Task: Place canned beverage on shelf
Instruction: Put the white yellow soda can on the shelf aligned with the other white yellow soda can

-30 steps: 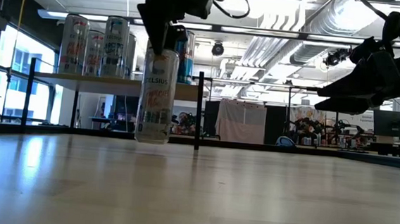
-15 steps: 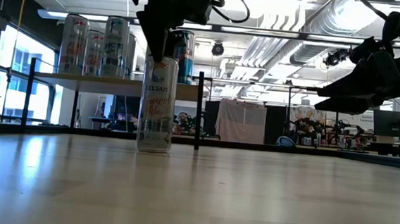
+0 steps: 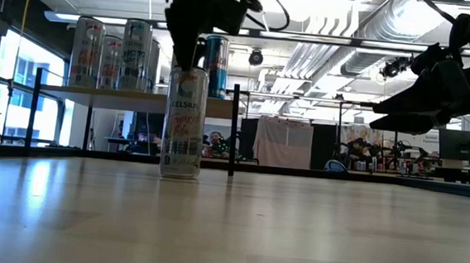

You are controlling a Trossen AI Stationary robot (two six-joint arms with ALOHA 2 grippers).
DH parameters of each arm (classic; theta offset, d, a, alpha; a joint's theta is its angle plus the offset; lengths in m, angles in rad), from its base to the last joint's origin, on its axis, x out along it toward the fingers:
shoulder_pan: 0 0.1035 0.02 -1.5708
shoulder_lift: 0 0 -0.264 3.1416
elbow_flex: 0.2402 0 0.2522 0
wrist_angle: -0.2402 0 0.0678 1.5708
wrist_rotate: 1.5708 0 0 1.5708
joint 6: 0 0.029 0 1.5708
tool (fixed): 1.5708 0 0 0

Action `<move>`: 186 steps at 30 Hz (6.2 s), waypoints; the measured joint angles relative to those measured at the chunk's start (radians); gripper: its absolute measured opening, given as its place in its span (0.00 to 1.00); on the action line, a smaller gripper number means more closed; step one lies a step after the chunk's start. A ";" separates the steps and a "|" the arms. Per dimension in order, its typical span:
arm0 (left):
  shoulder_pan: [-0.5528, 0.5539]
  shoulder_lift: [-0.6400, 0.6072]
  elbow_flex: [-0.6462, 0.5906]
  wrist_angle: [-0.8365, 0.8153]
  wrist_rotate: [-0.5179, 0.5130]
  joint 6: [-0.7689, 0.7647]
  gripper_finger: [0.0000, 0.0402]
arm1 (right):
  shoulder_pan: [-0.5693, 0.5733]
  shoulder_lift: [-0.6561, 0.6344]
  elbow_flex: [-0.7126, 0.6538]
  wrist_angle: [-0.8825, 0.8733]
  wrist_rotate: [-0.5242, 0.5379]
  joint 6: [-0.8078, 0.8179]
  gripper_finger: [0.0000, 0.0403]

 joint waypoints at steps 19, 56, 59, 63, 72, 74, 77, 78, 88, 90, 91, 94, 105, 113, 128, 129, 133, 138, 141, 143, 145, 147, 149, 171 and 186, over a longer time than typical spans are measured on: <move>-0.260 -0.016 0.145 -0.105 -0.415 -0.777 0.81 | 0.000 0.000 0.000 0.000 0.000 0.000 0.99; -0.548 -0.012 -0.584 0.742 -1.487 -1.460 0.81 | 0.000 0.000 0.000 0.000 0.000 0.000 0.99; -0.541 -0.005 -0.596 0.767 -1.508 -1.458 0.81 | 0.000 0.000 0.000 0.000 0.000 0.000 0.99; -0.537 -0.005 -0.623 0.816 -1.525 -1.426 0.81 | 0.000 0.000 0.000 0.000 0.000 0.000 0.99; -0.615 0.000 -0.626 0.822 -1.536 -1.437 0.81 | 0.000 0.000 0.000 0.000 0.000 0.000 0.99; -0.619 0.000 -0.629 0.822 -1.523 -1.437 0.81 | 0.000 0.000 0.000 0.000 0.000 0.000 0.99; -0.616 0.000 -0.632 0.818 -1.499 -1.437 0.81 | 0.000 0.000 0.000 0.000 0.000 0.000 0.99; -0.615 0.000 -0.632 0.818 -1.497 -1.436 0.81 | 0.000 0.000 0.000 0.000 0.000 0.000 0.99; -0.610 0.075 -0.632 0.756 -1.511 -1.532 0.81 | 0.000 0.000 0.000 0.000 0.000 0.000 0.99; -0.610 0.098 -0.632 0.740 -1.511 -1.583 0.81 | 0.000 0.000 0.000 0.000 0.000 0.000 0.99; -0.610 0.108 -0.632 0.734 -1.512 -1.607 0.81 | 0.000 0.000 0.000 0.000 0.000 0.000 0.99; -0.602 0.138 -0.632 0.719 -1.534 -1.651 0.81 | 0.000 0.000 0.000 0.000 0.000 0.000 0.99; -0.511 0.153 -0.632 0.707 -1.578 -1.692 0.81 | 0.000 0.000 0.000 0.000 0.000 0.000 0.99; -0.457 0.153 -0.632 0.756 -1.578 -1.677 0.81 | 0.000 0.000 0.000 0.000 0.000 0.000 0.99; -0.410 0.153 -0.631 0.801 -1.577 -1.620 0.81 | 0.000 0.000 0.000 0.000 0.000 0.000 0.99; -0.407 0.153 -0.631 0.803 -1.576 -1.619 0.81 | 0.000 0.000 0.000 0.000 0.000 0.000 0.99; -0.399 0.153 -0.631 0.807 -1.576 -1.620 0.81 | 0.000 0.000 0.000 0.000 0.000 0.000 0.99; -0.399 0.153 -0.631 0.804 -1.576 -1.618 0.74 | 0.000 0.000 0.000 0.000 0.000 0.000 0.99; -0.400 0.153 -0.631 0.801 -1.576 -1.592 0.64 | 0.000 0.000 0.000 0.000 0.000 0.000 0.99; -0.404 0.153 -0.631 0.802 -1.576 -1.572 0.55 | 0.000 0.000 0.000 0.000 0.000 0.000 0.99; -0.411 0.153 -0.631 0.803 -1.576 -1.560 0.49 | 0.000 0.000 0.000 0.000 0.000 0.000 0.99; -0.424 0.153 -0.631 0.802 -1.580 -1.559 0.49 | 0.000 0.000 0.000 0.000 0.000 0.000 0.99; -0.443 0.153 -0.631 0.802 -1.585 -1.559 0.49 | 0.000 0.000 0.000 0.000 0.000 0.000 0.99; -0.458 -0.311 -0.631 0.771 -1.614 -1.084 0.49 | 0.000 0.000 0.000 0.000 0.000 0.000 0.99; -0.230 -0.338 -0.631 0.788 -1.606 -1.061 0.49 | 0.000 0.000 0.000 0.000 0.000 0.000 0.99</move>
